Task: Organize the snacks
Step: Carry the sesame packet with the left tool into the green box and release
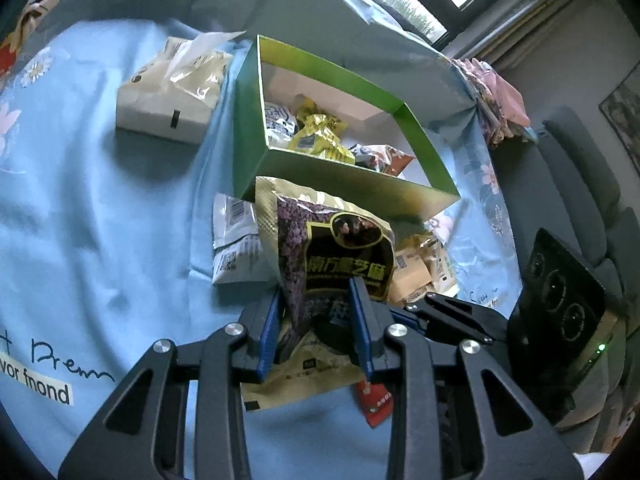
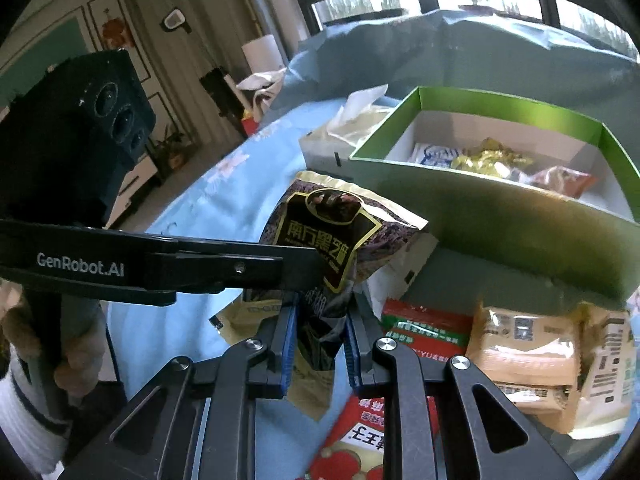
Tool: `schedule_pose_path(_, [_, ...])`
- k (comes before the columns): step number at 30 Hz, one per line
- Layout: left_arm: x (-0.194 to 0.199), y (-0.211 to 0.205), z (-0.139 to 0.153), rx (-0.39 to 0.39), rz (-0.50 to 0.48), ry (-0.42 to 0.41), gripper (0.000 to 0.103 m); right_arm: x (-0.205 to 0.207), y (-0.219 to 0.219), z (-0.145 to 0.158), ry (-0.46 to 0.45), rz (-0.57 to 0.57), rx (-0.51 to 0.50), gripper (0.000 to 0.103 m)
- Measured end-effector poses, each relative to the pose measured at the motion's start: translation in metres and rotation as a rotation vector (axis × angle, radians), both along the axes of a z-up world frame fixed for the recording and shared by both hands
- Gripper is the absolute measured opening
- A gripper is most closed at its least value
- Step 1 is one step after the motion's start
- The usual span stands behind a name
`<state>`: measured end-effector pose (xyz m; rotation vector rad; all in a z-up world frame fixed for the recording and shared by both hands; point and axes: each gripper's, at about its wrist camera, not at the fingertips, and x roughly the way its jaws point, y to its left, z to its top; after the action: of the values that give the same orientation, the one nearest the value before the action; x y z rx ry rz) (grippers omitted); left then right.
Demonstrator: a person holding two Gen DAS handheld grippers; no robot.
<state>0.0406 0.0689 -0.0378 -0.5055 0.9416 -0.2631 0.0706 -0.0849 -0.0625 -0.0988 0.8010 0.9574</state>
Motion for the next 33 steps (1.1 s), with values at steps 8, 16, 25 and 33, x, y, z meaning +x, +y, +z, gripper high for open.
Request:
schedule_pose_path(8, [0.007,-0.007,0.007,0.000,0.002,-0.027,0.031,0.001,-0.004,0.007,-0.017,-0.019,0.015,0.023])
schedule_pose_path(16, [0.021,-0.022,0.018,0.025,-0.006,-0.062,0.031,0.002,-0.015,0.014,-0.044,-0.064,0.029,0.023])
schedule_pose_path(25, [0.044,-0.044,0.034,0.033,-0.024,-0.128,0.032,0.016,-0.035,0.031,-0.083,-0.141,0.061,0.023])
schedule_pose_path(33, [0.060,-0.055,0.042,0.035,-0.051,-0.154,0.032,0.026,-0.048,0.040,-0.101,-0.187,0.080,0.023])
